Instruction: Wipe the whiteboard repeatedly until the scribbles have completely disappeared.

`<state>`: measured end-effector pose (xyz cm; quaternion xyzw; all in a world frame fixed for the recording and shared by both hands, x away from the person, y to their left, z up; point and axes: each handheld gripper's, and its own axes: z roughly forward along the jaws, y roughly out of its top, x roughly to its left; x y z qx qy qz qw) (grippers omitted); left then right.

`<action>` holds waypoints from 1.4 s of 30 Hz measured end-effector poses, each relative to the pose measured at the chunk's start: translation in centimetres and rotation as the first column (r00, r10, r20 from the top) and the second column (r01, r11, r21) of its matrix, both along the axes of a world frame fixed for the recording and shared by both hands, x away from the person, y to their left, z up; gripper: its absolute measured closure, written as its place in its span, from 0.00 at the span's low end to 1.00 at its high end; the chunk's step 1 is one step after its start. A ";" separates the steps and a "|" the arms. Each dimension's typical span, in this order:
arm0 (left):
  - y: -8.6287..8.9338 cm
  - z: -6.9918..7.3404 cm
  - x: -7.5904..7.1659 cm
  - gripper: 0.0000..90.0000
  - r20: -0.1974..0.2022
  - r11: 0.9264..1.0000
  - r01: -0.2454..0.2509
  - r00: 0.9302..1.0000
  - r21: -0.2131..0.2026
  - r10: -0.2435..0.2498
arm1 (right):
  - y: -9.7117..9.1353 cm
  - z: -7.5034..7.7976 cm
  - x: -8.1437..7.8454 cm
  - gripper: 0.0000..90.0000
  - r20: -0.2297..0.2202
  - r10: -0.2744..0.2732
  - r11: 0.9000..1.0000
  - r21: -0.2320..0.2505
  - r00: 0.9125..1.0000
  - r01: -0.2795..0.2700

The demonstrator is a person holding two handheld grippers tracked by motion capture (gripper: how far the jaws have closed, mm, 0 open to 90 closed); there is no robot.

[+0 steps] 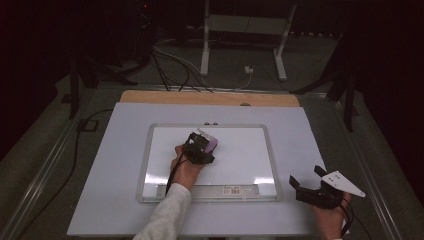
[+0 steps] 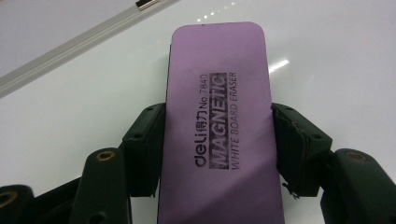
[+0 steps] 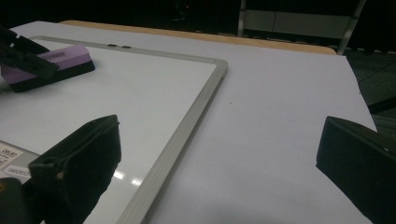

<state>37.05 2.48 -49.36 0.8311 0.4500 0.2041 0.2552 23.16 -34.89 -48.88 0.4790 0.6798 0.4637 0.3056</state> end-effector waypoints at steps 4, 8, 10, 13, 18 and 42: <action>0.4 0.2 0.0 0.46 0.011 1.000 -0.015 1.000 -0.006 0.015 | 0.0 0.0 0.0 0.00 0.000 -0.002 1.000 0.002 1.000 0.002; 1.2 0.3 0.1 0.46 0.017 0.999 -0.035 0.999 -0.016 0.035 | 0.0 0.0 0.0 0.00 0.000 0.000 1.000 0.001 1.000 0.000; 1.6 0.4 0.2 0.46 0.020 0.999 -0.048 0.999 -0.021 0.048 | 0.0 0.0 0.0 0.00 0.000 0.000 1.000 0.001 1.000 0.000; 2.3 0.5 0.3 0.46 0.023 0.997 -0.066 0.998 -0.026 0.066 | 0.0 0.0 0.0 0.00 0.000 -0.001 1.000 0.002 1.000 0.001; 3.6 0.8 0.4 0.46 0.028 0.994 -0.102 0.994 -0.035 0.103 | 0.0 0.0 0.0 0.00 -0.001 0.000 1.000 0.002 1.000 0.000; 8.7 0.9 1.0 0.46 0.032 0.970 -0.240 0.970 -0.042 0.241 | 0.0 0.0 0.1 0.00 -0.002 -0.001 1.000 0.004 1.000 0.001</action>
